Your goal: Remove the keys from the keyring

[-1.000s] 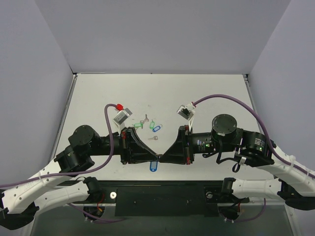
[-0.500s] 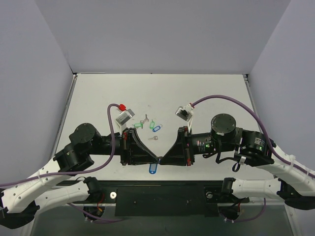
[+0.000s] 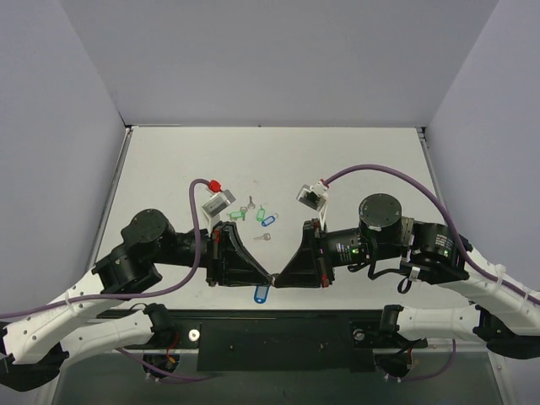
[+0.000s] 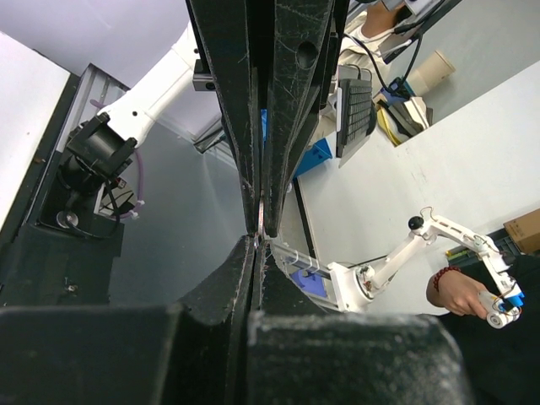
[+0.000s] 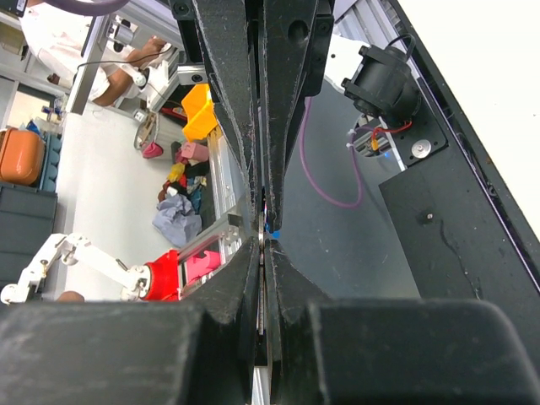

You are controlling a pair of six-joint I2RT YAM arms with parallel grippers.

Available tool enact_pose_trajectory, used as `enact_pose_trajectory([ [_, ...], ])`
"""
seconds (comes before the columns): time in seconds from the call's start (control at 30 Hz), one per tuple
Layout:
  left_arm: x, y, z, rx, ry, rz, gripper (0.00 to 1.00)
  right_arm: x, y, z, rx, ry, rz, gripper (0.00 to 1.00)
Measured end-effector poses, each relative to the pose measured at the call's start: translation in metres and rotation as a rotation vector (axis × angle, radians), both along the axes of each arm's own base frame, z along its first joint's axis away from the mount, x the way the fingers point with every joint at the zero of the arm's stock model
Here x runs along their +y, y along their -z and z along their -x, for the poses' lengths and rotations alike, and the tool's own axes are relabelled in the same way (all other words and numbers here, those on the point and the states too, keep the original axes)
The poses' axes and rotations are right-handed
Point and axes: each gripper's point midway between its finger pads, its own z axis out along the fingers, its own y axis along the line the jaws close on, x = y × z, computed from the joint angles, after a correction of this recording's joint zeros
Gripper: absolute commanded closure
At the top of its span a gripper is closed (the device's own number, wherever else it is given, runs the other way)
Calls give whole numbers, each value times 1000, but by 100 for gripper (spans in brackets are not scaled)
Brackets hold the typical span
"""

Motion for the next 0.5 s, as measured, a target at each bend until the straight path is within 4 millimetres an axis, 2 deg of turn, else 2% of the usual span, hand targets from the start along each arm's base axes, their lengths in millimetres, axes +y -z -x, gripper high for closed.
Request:
enact_pose_trajectory([
  [0.5, -4, -1, 10, -6, 92, -29, 100, -5, -2, 9, -29, -66, 15, 100],
])
